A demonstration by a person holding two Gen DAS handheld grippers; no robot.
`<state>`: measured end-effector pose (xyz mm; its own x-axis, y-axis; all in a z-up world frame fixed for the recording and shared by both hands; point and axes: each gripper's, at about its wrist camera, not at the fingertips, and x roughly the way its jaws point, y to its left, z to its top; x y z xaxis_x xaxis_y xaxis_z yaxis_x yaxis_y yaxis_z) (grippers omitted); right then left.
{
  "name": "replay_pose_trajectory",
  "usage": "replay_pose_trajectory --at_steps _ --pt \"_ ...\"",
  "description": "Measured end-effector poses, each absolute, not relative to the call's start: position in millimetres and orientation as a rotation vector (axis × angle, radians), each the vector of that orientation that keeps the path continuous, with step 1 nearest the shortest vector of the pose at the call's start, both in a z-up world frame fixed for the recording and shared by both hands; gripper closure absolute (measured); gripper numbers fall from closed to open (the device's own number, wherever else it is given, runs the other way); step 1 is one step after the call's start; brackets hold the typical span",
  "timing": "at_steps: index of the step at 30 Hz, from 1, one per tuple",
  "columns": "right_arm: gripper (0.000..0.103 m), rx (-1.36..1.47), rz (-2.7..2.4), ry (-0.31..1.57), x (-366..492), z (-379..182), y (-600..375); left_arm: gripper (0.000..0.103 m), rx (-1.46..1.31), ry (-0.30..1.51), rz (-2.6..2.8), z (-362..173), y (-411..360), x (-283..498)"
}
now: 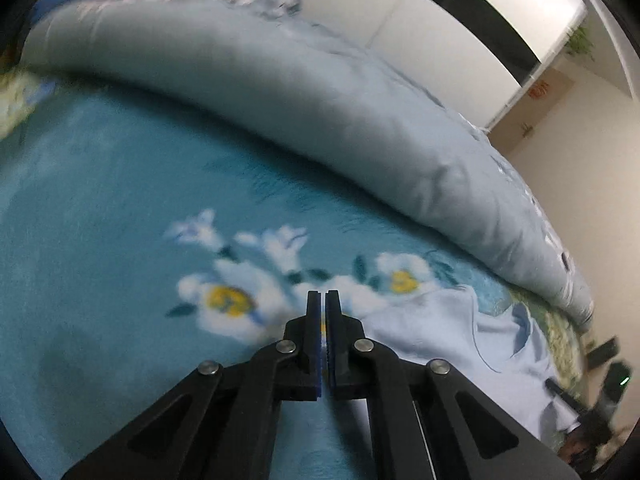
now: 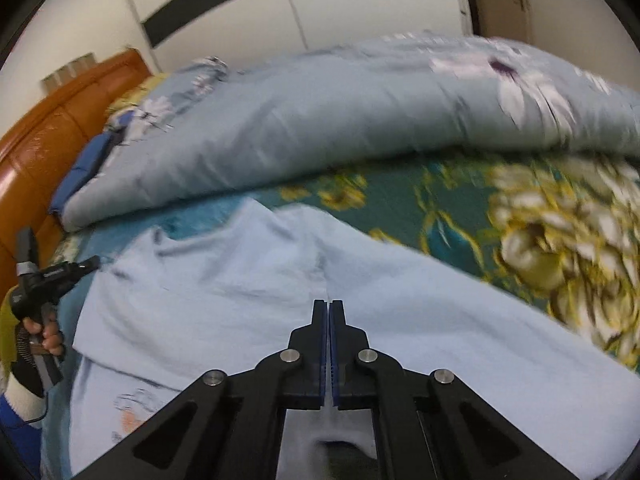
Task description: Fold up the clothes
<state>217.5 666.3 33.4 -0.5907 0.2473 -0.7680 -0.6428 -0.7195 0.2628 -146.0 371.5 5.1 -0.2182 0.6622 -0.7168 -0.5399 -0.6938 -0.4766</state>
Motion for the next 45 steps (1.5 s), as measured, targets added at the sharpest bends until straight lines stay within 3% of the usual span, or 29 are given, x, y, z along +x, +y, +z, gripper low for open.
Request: replay_pose_trajectory --at_steps 2,13,20,26,27,29,32,41,45 --pt "0.102 -1.000 2.295 0.757 221 25 669 0.102 -1.275 -0.186 1.965 2 361 -147" --pt "0.100 -0.977 2.283 0.724 224 35 664 0.101 -1.100 0.082 1.841 50 369 -56" --pt "0.098 -0.882 2.264 0.746 287 61 647 0.101 -1.167 0.334 1.828 13 380 -11" --pt "0.097 -0.849 2.152 0.747 396 50 637 0.101 -1.176 0.162 1.891 26 359 -13" --pt "0.094 -0.830 2.127 0.769 409 48 640 0.101 -1.139 0.164 1.915 34 357 -6" --pt "0.075 -0.776 2.083 0.845 433 43 646 0.101 -1.088 0.142 1.922 47 353 12" --pt "0.067 -0.667 2.061 0.943 449 40 653 0.101 -1.055 0.136 1.882 54 357 41" --pt "0.065 -0.363 1.888 1.115 469 33 666 0.099 -1.023 0.172 1.891 59 332 68" --pt "0.065 -0.280 1.852 1.104 481 36 667 0.099 -1.028 0.151 1.909 58 319 63"
